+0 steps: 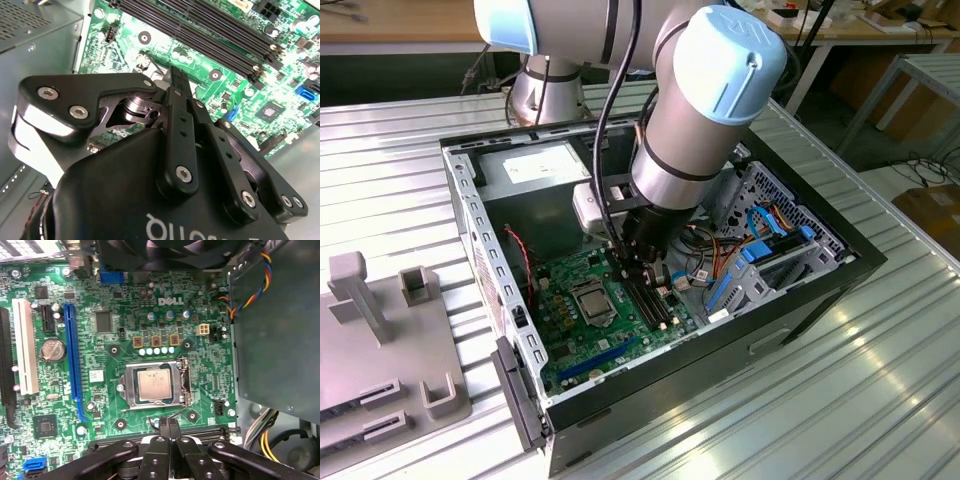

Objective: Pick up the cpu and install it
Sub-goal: 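Install the first cpu locking lever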

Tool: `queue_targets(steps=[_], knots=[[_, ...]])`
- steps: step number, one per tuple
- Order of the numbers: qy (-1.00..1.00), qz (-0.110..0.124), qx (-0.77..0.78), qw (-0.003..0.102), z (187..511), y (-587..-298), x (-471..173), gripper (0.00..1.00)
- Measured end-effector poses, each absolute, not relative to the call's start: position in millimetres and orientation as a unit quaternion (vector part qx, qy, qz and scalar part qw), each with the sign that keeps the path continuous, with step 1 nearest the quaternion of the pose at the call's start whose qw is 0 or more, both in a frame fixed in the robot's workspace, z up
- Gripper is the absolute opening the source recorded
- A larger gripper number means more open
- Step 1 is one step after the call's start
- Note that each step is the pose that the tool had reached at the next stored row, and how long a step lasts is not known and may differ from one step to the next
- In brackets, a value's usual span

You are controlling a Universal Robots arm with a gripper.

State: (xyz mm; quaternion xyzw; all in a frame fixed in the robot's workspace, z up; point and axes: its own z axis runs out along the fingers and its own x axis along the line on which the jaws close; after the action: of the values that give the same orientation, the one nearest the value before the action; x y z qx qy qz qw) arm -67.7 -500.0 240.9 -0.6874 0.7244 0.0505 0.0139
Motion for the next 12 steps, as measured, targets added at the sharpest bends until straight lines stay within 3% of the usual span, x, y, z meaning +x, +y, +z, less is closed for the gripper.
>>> queue_targets(steps=[12], knots=[[0.716, 0.051, -0.696, 0.013, 237.9, -501.8, -69.3, 0.11]])
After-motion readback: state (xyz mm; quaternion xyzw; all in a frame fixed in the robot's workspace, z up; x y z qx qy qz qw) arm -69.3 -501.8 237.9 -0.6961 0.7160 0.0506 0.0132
